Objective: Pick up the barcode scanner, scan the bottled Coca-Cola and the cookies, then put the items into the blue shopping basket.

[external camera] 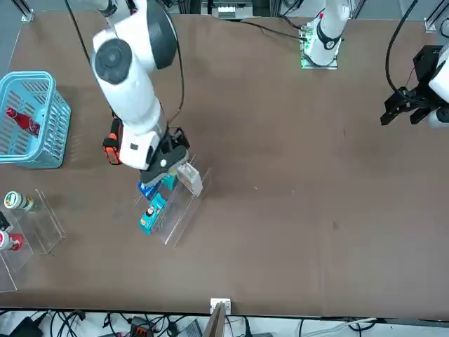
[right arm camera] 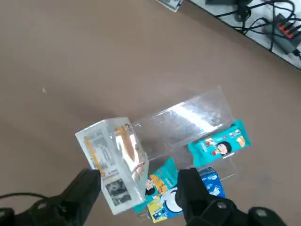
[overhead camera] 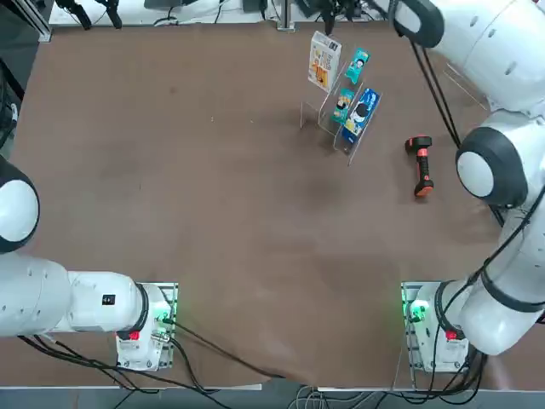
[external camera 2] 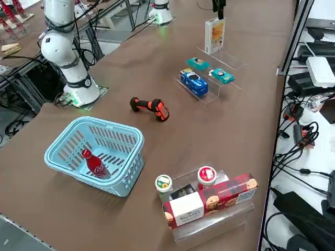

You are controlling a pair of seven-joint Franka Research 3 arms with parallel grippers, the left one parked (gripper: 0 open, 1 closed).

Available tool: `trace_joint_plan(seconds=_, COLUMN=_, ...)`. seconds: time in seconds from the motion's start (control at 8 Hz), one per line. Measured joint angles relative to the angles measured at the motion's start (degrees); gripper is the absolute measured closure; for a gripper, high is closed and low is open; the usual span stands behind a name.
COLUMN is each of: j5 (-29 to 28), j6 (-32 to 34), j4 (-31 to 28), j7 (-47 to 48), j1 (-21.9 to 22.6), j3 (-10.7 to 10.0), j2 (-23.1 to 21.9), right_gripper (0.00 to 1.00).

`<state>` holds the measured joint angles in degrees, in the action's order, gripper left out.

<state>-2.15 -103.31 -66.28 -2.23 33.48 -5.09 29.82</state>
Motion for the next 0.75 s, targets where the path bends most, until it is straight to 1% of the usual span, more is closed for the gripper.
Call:
trace_joint_plan(seconds=0.38, j5=0.0, j6=0.1, j4=0.2, j7=0.0, j1=2.4, j3=0.0, j2=0.6, right_gripper=0.0)
trace_joint_plan(seconds=0.75, j5=0.0, j6=0.1, j4=0.2, j7=-1.4, j1=2.8, j3=-0.3, j2=1.4, right_gripper=0.0)
